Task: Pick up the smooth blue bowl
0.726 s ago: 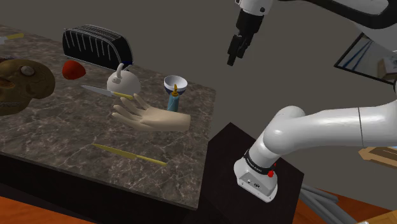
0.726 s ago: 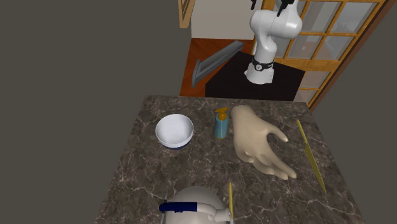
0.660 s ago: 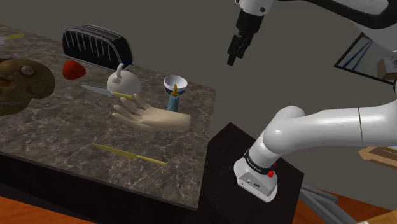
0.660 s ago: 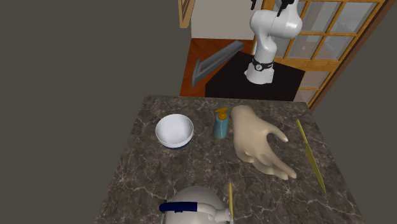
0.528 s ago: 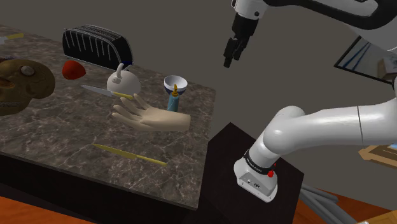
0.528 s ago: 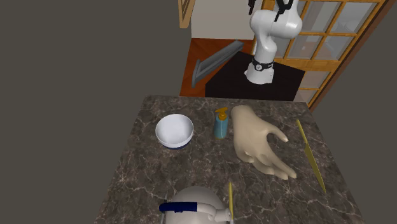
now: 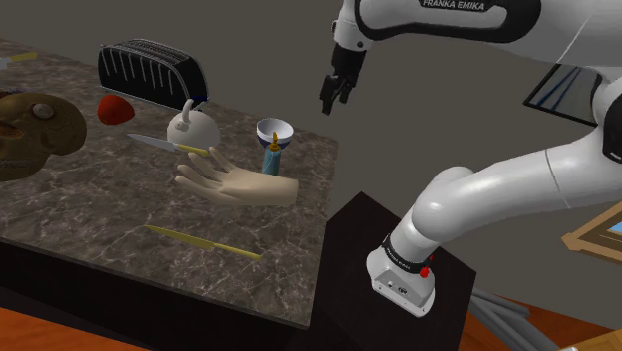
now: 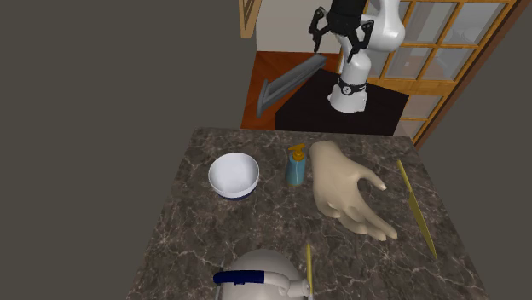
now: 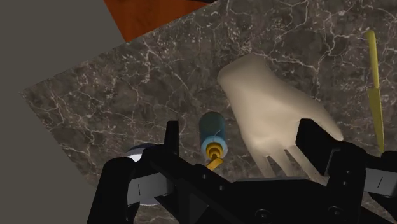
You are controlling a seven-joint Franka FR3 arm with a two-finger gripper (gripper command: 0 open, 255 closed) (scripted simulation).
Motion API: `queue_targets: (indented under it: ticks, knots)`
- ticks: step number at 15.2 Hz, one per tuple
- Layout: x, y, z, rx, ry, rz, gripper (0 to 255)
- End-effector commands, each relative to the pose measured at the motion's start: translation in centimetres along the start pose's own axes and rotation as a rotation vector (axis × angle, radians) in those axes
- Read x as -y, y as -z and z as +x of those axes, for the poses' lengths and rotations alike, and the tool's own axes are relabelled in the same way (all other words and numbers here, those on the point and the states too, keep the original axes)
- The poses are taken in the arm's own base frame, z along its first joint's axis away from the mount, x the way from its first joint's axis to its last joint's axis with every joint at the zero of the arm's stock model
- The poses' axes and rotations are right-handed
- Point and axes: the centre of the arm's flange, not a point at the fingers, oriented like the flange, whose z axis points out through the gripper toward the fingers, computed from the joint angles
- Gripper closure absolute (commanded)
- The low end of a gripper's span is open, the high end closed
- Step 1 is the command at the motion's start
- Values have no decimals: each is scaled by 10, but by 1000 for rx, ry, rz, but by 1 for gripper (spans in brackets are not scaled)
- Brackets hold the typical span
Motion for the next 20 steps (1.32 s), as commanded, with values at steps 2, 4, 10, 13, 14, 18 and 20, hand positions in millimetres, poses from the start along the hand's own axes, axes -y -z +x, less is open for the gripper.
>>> queue_targets:
  ticks: [2, 4, 10, 13, 14, 18, 20]
  knots:
    - [-8, -29, 30, -3, -5, 0, 0]
    - [-12, -47, 49, -4, -8, 0, 0]
    - [-25, -101, 105, -6, -17, 1, 0]
    - [-31, -128, 134, -7, -22, 1, 0]
    - [-34, -137, 143, -7, -23, 2, 0]
    - [-42, -172, 181, -9, -30, 2, 0]
    - [-47, -190, 200, -10, -33, 2, 0]
